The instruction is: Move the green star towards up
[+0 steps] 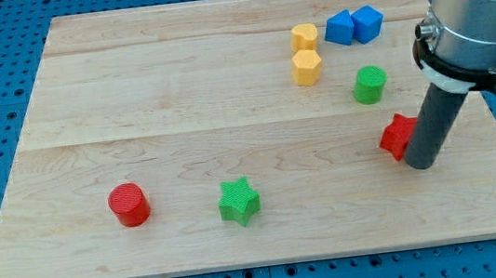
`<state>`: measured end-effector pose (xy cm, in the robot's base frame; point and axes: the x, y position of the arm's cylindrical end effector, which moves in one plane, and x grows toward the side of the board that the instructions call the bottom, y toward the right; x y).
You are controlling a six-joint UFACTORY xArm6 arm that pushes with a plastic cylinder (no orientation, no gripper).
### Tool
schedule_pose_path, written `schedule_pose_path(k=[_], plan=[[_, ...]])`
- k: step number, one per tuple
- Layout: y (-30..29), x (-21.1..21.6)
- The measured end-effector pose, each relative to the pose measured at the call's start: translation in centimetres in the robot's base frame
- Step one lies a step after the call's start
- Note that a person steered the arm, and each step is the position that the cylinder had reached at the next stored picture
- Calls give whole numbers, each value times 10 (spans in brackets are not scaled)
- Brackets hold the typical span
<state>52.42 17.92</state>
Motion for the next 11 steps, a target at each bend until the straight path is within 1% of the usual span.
schedule_pose_path(k=[1,2,3,4,5,6,7,8,10,11], plan=[[-7,10],[-10,65],[-37,93],[-64,93],[-131,94],[-186,91],[-209,64],[-220,38],[-169,-2],[-168,-1]])
